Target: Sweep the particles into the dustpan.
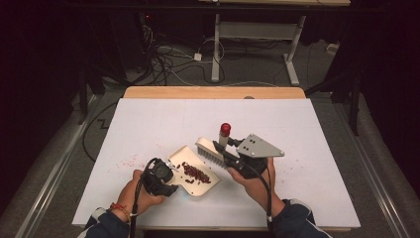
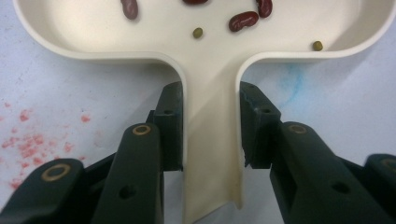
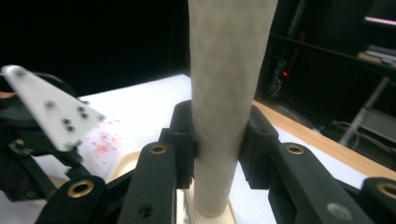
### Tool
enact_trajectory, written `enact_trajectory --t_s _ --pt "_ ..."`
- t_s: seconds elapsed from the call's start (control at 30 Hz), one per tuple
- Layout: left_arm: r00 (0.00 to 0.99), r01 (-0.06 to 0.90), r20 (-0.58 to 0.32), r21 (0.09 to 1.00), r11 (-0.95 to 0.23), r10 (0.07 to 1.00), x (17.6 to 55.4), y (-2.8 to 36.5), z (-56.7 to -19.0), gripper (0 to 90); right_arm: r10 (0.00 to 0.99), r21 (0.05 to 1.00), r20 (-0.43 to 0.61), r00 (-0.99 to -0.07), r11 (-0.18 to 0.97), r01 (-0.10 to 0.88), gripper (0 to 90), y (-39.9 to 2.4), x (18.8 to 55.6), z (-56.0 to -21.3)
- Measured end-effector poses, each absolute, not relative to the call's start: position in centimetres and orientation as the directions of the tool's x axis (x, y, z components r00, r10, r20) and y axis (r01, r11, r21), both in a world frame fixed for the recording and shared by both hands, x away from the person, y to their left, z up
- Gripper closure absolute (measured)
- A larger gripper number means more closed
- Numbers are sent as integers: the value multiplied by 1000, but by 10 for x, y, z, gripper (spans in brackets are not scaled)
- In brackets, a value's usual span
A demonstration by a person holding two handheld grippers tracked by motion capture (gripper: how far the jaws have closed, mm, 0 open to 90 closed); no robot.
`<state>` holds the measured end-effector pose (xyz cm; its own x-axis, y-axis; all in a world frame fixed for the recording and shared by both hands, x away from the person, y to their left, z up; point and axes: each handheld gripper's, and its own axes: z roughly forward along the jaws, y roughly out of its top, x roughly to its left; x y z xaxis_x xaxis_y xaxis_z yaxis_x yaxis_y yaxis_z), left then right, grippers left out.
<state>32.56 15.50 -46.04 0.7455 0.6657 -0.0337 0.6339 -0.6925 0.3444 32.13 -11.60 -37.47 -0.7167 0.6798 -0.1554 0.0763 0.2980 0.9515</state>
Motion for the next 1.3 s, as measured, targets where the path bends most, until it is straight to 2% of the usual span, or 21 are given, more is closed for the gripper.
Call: enact_trajectory --t_s 0.23,0.47,0.6,0.7,1.0,1.3 --pt "751 626 -9 328 -708 660 324 155 -460 640 716 915 -219 -663 387 115 700 -123 330 -395" --pt "748 630 -19 335 -701 663 325 156 -460 640 672 906 -213 -709 408 115 699 -101 321 -404" --pt "747 628 -12 338 -700 664 325 155 -460 640 635 897 -248 -732 436 75 700 -80 309 -406" --pt "748 629 -15 338 -701 664 325 155 -461 640 622 910 -237 -746 412 54 700 -75 302 -403" --pt "747 631 -23 340 -697 665 326 156 -461 640 655 927 -240 -717 373 31 700 -99 306 -386" --pt "746 632 -23 342 -696 666 326 156 -461 639 681 906 -258 -685 417 74 700 -110 322 -396"
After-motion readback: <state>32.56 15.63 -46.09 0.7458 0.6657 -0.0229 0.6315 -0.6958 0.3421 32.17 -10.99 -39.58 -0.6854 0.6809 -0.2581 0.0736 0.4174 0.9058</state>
